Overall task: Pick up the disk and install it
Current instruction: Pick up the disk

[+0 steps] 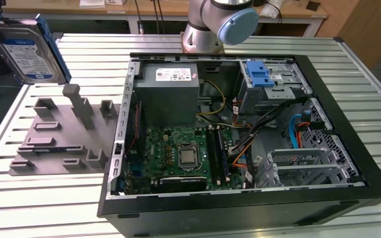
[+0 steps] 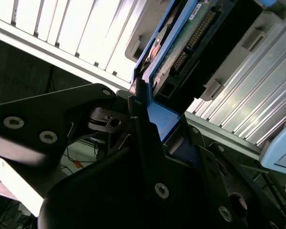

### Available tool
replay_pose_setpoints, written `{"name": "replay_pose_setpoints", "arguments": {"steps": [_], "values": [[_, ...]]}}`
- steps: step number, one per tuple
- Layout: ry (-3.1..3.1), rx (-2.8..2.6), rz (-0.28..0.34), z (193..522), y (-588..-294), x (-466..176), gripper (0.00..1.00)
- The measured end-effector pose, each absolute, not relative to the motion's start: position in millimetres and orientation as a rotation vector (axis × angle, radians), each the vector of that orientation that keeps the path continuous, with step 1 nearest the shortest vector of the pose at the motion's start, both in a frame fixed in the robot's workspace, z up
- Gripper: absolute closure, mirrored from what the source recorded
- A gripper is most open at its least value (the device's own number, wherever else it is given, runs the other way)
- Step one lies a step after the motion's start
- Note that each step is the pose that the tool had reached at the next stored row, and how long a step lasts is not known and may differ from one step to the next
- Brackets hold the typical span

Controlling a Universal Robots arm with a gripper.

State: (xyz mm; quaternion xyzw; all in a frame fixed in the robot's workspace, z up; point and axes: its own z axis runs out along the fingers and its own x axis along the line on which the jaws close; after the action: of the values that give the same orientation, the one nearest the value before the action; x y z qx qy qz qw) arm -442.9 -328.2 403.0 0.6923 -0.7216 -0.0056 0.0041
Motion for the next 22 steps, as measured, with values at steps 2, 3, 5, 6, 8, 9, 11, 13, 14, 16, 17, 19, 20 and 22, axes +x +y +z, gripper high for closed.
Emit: {"name": "replay_pose_setpoints", "arguments": {"steps": [2,3,5,6,8,9,11,13,14,16,17,19,20,22], "values": [[-2.261,2.169,-0.017,403.0,-328.2,-442.9,0.64],[-2.261,2.169,-0.017,403.1,-328.2,-442.9,0.64],[-2.261,2.169,-0.017,403.2,-328.2,-442.9,0.64],[-2.261,2.169,-0.018,403.6,-328.2,-442.9,0.64],[-2.261,2.169,-0.017,404.8,-328.2,-442.9,0.64],[-2.261,2.169,-0.017,405.6,-328.2,-442.9,0.64],[-2.261,2.169,-0.017,407.3,-328.2,-442.9,0.64],[-2.261,2.169,-0.017,409.3,-328.2,-442.9,0.64],[-2.261,2.169,-0.017,410.2,-328.2,-442.9,0.64],[-2.261,2.169,-0.017,412.3,-328.2,-442.9,0.64],[-2.261,2.169,-0.017,413.3,-328.2,-442.9,0.64],[-2.261,2.169,-0.017,415.0,-328.2,-442.9,0.64],[-2.261,2.169,-0.017,415.6,-328.2,-442.9,0.64],[-2.261,2.169,-0.017,416.7,-328.2,-442.9,0.64]]}}
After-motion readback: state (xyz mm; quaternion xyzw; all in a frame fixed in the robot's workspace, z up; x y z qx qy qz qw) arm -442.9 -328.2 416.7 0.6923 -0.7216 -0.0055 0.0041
